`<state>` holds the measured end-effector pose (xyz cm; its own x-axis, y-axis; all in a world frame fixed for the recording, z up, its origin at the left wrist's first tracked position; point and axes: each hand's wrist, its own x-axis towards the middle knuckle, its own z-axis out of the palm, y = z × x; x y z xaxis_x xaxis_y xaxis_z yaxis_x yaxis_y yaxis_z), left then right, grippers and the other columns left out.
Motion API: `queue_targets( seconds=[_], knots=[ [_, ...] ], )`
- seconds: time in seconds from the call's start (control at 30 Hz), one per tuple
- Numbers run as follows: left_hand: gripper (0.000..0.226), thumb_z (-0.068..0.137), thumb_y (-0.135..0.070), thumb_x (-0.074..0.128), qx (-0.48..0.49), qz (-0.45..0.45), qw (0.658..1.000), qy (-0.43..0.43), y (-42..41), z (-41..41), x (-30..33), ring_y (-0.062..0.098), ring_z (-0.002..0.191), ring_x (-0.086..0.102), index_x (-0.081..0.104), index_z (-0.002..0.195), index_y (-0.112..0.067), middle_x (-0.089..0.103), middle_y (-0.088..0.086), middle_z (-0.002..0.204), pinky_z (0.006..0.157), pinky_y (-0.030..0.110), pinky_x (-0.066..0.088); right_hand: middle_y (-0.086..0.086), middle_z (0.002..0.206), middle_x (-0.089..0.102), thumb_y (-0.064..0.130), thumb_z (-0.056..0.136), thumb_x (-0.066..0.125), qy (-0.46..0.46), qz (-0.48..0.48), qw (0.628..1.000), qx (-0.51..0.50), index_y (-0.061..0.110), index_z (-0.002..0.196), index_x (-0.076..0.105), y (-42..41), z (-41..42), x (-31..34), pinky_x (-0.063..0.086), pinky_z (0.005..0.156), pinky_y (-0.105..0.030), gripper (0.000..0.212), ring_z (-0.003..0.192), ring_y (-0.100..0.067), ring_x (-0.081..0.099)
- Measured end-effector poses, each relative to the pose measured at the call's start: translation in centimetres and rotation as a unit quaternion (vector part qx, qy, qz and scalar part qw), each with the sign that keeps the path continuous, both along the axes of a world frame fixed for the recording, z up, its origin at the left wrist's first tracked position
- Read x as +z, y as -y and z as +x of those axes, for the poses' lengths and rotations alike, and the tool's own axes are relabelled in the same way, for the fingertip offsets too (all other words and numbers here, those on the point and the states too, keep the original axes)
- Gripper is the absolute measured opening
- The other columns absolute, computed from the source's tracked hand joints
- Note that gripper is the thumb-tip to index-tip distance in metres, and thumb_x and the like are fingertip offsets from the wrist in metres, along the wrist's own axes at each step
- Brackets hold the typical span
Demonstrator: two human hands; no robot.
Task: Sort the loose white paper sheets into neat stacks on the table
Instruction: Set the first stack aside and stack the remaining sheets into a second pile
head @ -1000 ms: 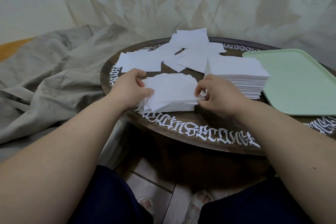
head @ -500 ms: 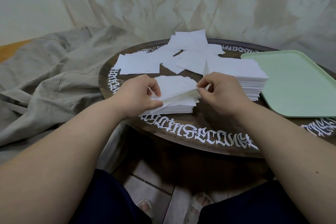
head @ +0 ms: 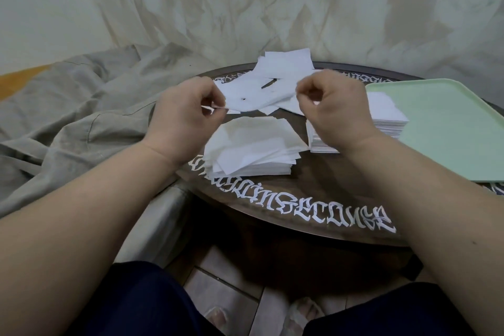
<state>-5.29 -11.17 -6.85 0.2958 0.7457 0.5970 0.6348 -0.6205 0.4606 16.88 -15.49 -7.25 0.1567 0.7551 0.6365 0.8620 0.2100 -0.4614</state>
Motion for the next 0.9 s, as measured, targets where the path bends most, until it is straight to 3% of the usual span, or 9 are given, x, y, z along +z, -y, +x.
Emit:
queue_targets(
  seconds=[0.1, 0.23, 0.37, 0.5, 0.57, 0.7, 0.9],
  knots=[
    [0.014, 0.075, -0.005, 0.071, -0.034, 0.024, 0.996, -0.077, 0.8, -0.7, -1.0, 0.011, 0.066, 0.056, 0.062, 0.074, -0.016, 0.064, -0.002, 0.079, 0.067, 0.021, 0.045, -0.009, 0.092, 0.069, 0.006, 0.081, 0.060, 0.037, -0.006, 0.999, 0.028, 0.008, 0.084, 0.069, -0.7, 0.0, -0.9, 0.051, 0.079, -0.040, 0.009, 0.082, -0.028, 0.064],
    [0.008, 0.078, -0.009, 0.069, -0.067, -0.073, 0.977, -0.188, 1.3, -1.1, -2.3, -0.004, 0.066, 0.052, 0.064, 0.077, -0.016, 0.063, -0.009, 0.078, 0.073, 0.028, 0.048, -0.004, 0.098, 0.065, 0.011, 0.088, 0.057, 0.119, -0.165, 0.979, 0.024, 0.013, 0.092, 0.069, 0.4, 0.7, -3.0, 0.044, 0.081, -0.031, 0.013, 0.092, -0.025, 0.059],
    [0.012, 0.078, -0.012, 0.071, -0.069, -0.107, 0.972, -0.200, 1.5, -1.0, -2.1, -0.009, 0.069, 0.054, 0.063, 0.078, -0.020, 0.061, -0.013, 0.079, 0.071, 0.013, 0.044, -0.001, 0.095, 0.067, 0.012, 0.089, 0.054, 0.103, -0.205, 0.973, 0.018, 0.015, 0.093, 0.068, 1.0, 0.8, -3.0, 0.046, 0.079, -0.032, 0.015, 0.092, -0.023, 0.058],
    [0.018, 0.073, -0.019, 0.078, -0.071, -0.112, 0.977, -0.167, 2.0, -1.4, -1.7, -0.009, 0.070, 0.057, 0.061, 0.077, -0.023, 0.061, -0.015, 0.078, 0.067, 0.003, 0.040, -0.006, 0.092, 0.065, 0.008, 0.087, 0.056, 0.092, -0.110, 0.990, 0.010, 0.009, 0.085, 0.067, 0.5, 0.6, -2.4, 0.046, 0.077, -0.035, 0.011, 0.086, -0.026, 0.058],
    [0.025, 0.068, -0.024, 0.082, -0.089, -0.110, 0.975, -0.170, 2.1, -1.4, -1.8, -0.008, 0.072, 0.056, 0.059, 0.077, -0.024, 0.060, -0.014, 0.078, 0.066, 0.005, 0.040, -0.008, 0.089, 0.064, 0.006, 0.085, 0.057, 0.090, -0.084, 0.992, 0.010, 0.007, 0.082, 0.066, 0.3, 0.5, -2.5, 0.045, 0.074, -0.035, 0.010, 0.084, -0.027, 0.058],
    [0.034, 0.065, -0.032, 0.084, -0.102, -0.105, 0.962, -0.231, 2.3, -0.9, -2.3, 0.005, 0.072, 0.053, 0.053, 0.078, -0.025, 0.058, -0.009, 0.080, 0.068, 0.021, 0.044, -0.007, 0.096, 0.063, 0.007, 0.089, 0.051, 0.111, -0.146, 0.983, 0.019, 0.009, 0.086, 0.064, 0.3, 0.5, -3.3, 0.043, 0.079, -0.032, 0.014, 0.090, -0.026, 0.057],
    [0.033, 0.070, -0.027, 0.081, -0.088, -0.101, 0.957, -0.259, 2.4, -0.8, -2.6, 0.017, 0.076, 0.054, 0.049, 0.077, -0.023, 0.057, -0.003, 0.081, 0.069, 0.028, 0.044, -0.006, 0.102, 0.063, 0.010, 0.091, 0.049, 0.127, -0.193, 0.973, 0.023, 0.008, 0.091, 0.067, 0.4, 0.1, -3.3, 0.045, 0.085, -0.037, 0.018, 0.094, -0.026, 0.057]
  ],
)
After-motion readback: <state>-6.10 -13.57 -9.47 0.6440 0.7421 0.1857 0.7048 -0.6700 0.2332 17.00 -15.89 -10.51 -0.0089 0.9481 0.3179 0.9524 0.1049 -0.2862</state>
